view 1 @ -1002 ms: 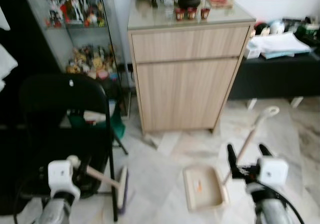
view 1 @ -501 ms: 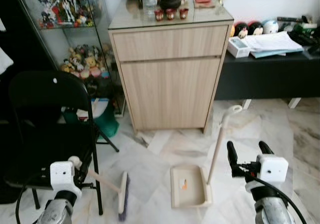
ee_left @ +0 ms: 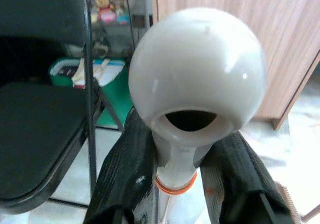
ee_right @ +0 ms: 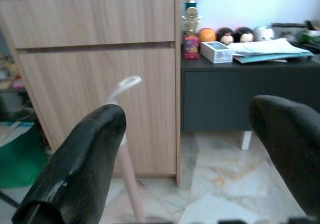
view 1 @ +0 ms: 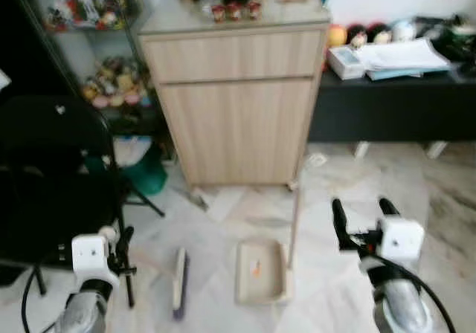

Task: Sweep floor

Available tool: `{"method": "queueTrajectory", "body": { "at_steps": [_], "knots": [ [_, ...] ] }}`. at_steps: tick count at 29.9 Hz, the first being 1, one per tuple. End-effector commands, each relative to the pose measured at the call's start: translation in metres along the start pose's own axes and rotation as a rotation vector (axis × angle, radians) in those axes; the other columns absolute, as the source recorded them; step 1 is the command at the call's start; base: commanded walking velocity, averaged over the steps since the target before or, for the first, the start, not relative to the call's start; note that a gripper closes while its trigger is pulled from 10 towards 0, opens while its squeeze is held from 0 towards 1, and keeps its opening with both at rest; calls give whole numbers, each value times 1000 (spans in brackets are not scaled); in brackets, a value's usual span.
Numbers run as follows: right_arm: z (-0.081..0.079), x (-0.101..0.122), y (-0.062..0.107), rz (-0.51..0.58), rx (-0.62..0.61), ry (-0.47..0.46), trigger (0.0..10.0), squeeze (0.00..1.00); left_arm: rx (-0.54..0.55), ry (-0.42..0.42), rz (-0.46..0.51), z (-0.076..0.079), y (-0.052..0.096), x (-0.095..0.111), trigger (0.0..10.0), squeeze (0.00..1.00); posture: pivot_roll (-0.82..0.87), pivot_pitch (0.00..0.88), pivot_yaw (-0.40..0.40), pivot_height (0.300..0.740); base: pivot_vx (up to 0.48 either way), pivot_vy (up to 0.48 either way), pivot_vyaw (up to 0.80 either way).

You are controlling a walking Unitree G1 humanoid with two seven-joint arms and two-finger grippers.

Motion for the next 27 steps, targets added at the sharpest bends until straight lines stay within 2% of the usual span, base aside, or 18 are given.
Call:
{"method": "queueTrajectory", "body": {
  "at_steps": [1,27],
  "knots": [
    [0,-1,3,-12,-6,-13,10000,0,13,-21,-4,-6,4,0,10000,0,-87,64,69,740,0,0,0],
    [-2,3,-2,-9,10,-19,10000,0,-8,-6,-10,-1,3,-3,10000,0,-94,46,57,740,0,0,0]
  ]
}}
Point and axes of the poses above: a point about 5 cm out from each wrist's last joint towards the gripper, its own y axis pointing back from the gripper into the wrist, its own x axis along the axis of the wrist's last joint, z = x × y, the point moved 5 cm from there along -y, pointing out of the wrist towards the gripper, and after that the axes turned 4 degrees about y, right-handed, at the moved point
